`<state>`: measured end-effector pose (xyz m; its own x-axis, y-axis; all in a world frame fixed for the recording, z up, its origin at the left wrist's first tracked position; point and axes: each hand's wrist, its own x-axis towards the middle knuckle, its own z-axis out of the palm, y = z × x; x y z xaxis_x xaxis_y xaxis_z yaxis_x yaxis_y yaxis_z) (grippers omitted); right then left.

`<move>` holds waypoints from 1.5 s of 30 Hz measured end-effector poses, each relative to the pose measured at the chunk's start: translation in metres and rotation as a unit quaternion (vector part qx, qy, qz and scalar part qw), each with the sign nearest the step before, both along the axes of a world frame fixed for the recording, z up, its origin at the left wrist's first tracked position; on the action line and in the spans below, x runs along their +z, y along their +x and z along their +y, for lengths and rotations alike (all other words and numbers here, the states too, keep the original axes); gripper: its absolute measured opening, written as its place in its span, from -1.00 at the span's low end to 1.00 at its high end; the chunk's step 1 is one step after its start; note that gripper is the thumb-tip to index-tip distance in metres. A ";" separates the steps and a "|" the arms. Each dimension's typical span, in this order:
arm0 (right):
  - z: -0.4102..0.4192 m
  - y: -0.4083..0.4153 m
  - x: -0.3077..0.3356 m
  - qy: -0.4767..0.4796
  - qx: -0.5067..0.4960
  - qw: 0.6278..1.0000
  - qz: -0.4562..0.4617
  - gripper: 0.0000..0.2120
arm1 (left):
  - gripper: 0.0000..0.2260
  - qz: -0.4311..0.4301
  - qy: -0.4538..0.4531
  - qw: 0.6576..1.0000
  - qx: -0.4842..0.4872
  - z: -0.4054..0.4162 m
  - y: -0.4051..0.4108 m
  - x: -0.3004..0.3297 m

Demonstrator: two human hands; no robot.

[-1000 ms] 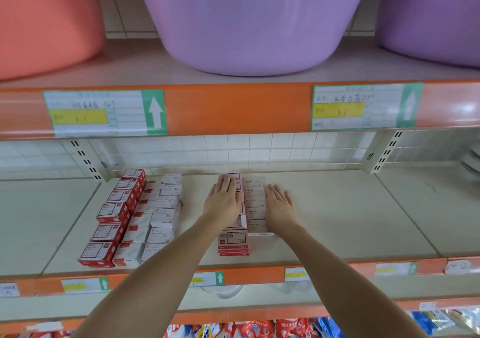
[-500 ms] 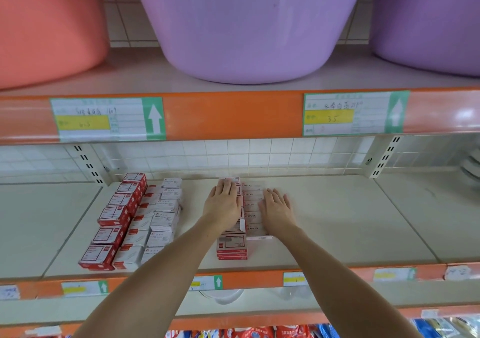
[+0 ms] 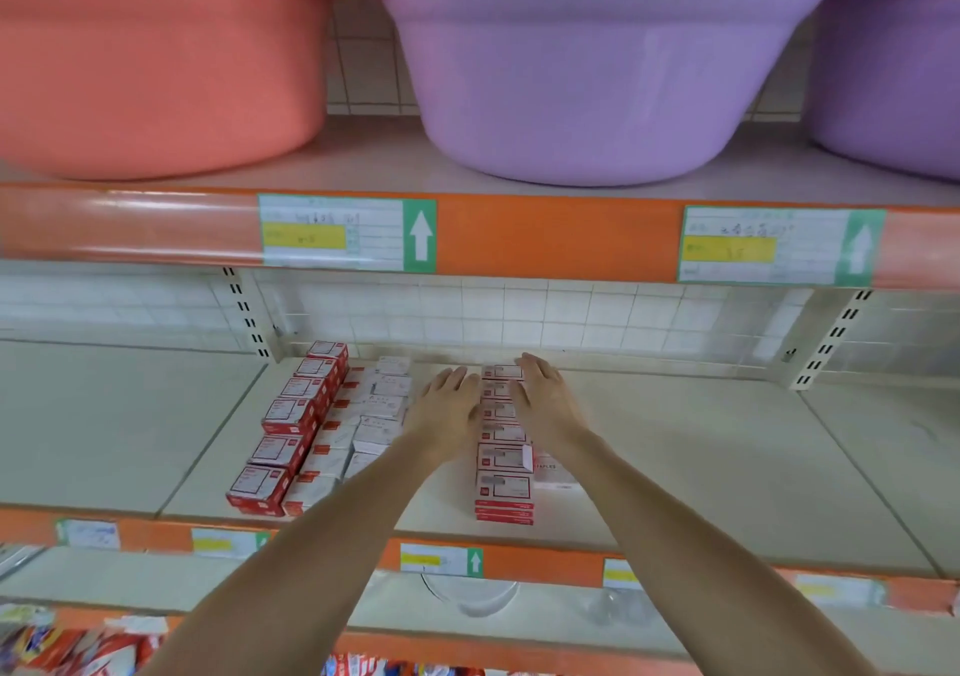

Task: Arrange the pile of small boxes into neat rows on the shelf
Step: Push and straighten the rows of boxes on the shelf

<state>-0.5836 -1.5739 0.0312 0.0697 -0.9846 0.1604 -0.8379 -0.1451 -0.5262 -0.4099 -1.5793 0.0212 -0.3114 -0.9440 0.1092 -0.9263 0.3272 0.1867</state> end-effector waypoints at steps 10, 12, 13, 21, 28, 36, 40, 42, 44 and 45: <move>0.013 0.083 0.004 0.009 0.092 0.995 0.023 -0.60 | -0.56 0.039 0.002 0.995 0.087 0.012 0.085 0.002; 0.015 0.096 -0.001 0.002 0.110 0.994 0.018 -0.61 | -0.53 0.045 0.012 0.994 0.097 0.015 0.097 0.000; 0.017 0.101 -0.003 0.004 0.114 0.993 0.019 -0.60 | -0.52 0.045 0.018 0.994 0.098 0.016 0.101 -0.001; 0.019 0.130 -0.008 0.070 0.093 0.992 -0.042 -0.53 | -0.46 0.077 0.066 0.992 0.078 0.012 0.120 -0.008; 0.010 0.150 -0.013 0.118 0.049 0.974 -0.186 -0.71 | -0.53 0.110 0.065 0.989 0.078 -0.001 0.123 -0.011; 0.003 0.159 -0.024 0.160 0.049 0.951 -0.261 -0.49 | -0.51 0.090 0.092 0.987 0.100 -0.027 0.122 -0.012; -0.008 0.167 -0.030 0.163 0.049 0.950 -0.261 -0.53 | -0.51 0.080 0.093 0.987 0.106 -0.026 0.122 -0.013; -0.013 0.171 -0.034 0.148 0.010 0.946 -0.287 -0.56 | -0.54 0.078 0.084 0.986 0.120 -0.029 0.122 -0.012; -0.019 0.170 -0.040 0.127 -0.013 0.944 -0.303 -0.60 | -0.57 0.086 0.064 0.987 0.121 -0.031 0.120 -0.009; -0.022 0.169 -0.040 0.116 -0.014 0.942 -0.314 -0.63 | -0.59 0.112 0.062 0.984 0.122 -0.034 0.119 -0.008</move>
<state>-0.4151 -1.5956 -0.0091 0.0072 -0.9983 -0.0586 -0.3516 0.0523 -0.9347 -0.2913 -1.6131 0.0131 -0.0557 -0.9980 0.0288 -0.9053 0.0626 0.4201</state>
